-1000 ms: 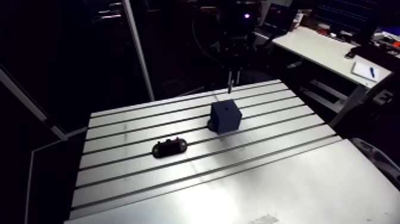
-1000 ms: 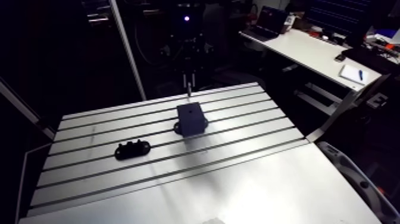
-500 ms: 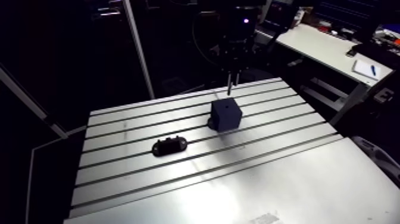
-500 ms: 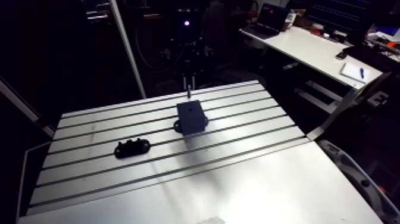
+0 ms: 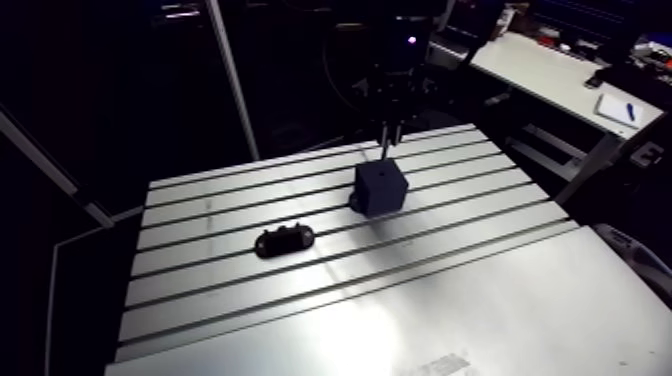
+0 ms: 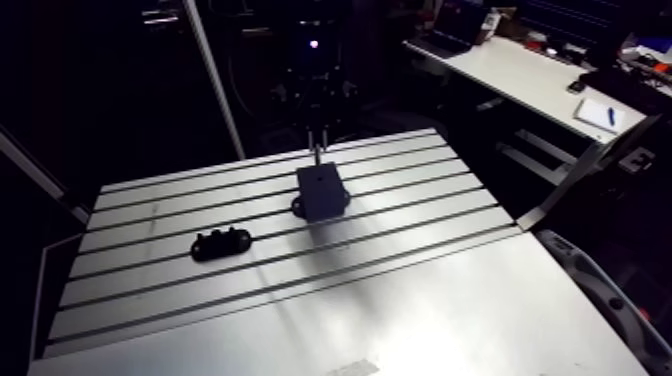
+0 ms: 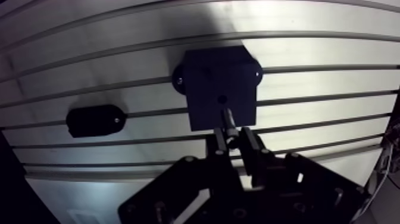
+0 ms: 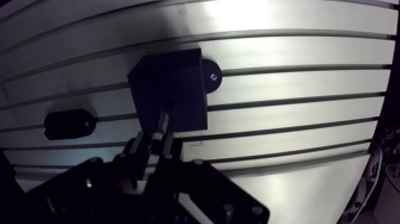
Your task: Pick up the M10 bolt and insert it into the hole until fully seated.
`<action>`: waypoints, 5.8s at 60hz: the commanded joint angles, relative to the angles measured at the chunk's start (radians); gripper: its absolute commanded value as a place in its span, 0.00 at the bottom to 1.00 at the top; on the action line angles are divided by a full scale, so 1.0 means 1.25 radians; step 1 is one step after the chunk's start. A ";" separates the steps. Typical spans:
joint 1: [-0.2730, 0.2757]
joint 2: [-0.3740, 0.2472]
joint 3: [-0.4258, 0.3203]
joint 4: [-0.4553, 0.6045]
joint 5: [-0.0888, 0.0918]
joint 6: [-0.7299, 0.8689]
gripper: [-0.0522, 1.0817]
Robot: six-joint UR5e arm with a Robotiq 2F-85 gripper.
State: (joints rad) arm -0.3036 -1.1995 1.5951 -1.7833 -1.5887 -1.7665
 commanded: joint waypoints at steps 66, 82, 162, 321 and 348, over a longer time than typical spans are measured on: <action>-0.001 0.013 0.022 -0.014 0.000 0.001 1.00; -0.003 0.019 0.022 -0.014 -0.001 0.004 1.00; -0.001 0.029 0.022 -0.034 0.000 -0.001 1.00; 0.179 -0.202 -0.107 0.185 -0.001 0.091 0.05; 0.202 -0.238 -0.086 0.203 -0.015 0.084 0.05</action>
State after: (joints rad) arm -0.0748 -1.4688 1.4711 -1.5400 -1.6036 -1.6629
